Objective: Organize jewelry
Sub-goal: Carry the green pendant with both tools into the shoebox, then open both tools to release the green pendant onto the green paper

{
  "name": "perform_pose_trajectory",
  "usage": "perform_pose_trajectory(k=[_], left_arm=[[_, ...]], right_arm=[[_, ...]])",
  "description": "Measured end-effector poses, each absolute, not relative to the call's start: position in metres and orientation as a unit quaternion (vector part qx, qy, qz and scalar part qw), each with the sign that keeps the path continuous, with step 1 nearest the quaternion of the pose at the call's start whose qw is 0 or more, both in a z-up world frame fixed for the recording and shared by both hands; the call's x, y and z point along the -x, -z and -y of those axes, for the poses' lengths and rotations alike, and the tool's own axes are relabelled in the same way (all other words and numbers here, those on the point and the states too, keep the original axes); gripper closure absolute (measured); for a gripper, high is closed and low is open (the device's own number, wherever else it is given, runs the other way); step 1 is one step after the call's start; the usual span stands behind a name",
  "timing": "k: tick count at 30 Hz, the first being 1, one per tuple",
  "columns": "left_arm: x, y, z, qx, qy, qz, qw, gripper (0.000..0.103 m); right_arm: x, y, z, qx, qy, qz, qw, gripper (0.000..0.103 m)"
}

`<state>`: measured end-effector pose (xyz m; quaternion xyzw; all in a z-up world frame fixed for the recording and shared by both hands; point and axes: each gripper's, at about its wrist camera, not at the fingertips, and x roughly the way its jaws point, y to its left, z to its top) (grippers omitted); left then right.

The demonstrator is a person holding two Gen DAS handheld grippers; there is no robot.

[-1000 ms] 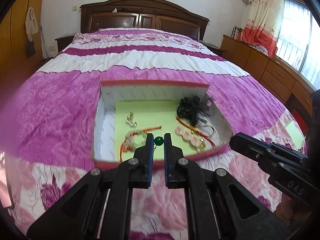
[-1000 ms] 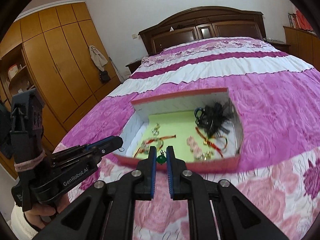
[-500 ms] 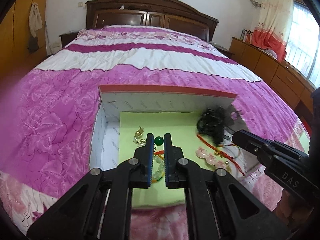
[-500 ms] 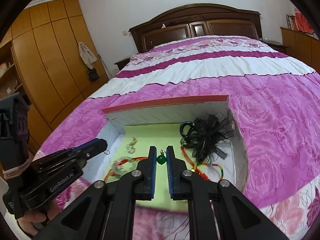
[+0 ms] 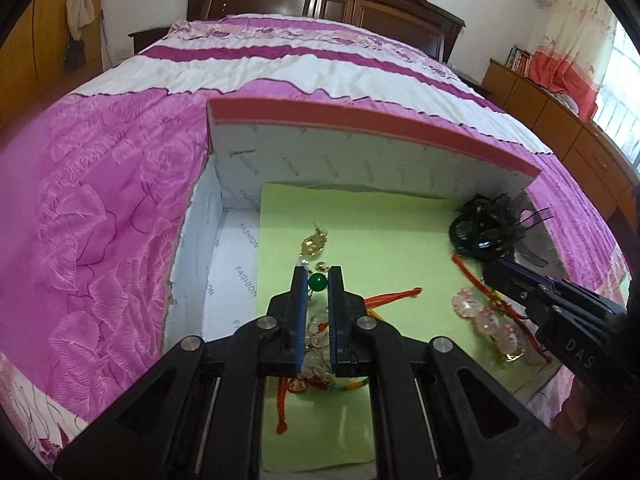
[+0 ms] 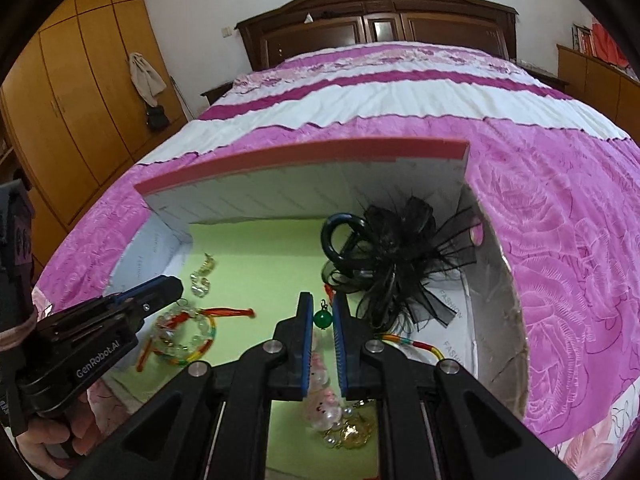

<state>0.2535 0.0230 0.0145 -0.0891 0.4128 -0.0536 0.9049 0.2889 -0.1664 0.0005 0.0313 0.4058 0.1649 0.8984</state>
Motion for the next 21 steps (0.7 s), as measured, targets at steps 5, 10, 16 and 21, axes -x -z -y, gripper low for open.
perform_pose_trajectory(k=[5, 10, 16, 21], left_arm=[[-0.255, -0.013, -0.018, 0.075, 0.052, -0.412, 0.907, 0.098], [-0.251, -0.016, -0.017, 0.077, 0.056, -0.412, 0.906, 0.087], [-0.238, -0.032, -0.022, 0.091, 0.054, -0.398, 0.911, 0.083], [-0.220, -0.049, -0.023, 0.091, 0.059, -0.381, 0.918, 0.080]], right_arm=[[-0.293, 0.007, 0.171, -0.049, -0.162, -0.416, 0.893, 0.091], [-0.289, 0.000, 0.174, -0.061, -0.172, -0.407, 0.895, 0.080], [-0.275, -0.020, 0.178, -0.069, -0.175, -0.385, 0.903, 0.078], [-0.251, -0.040, 0.182, -0.076, -0.181, -0.362, 0.911, 0.072]])
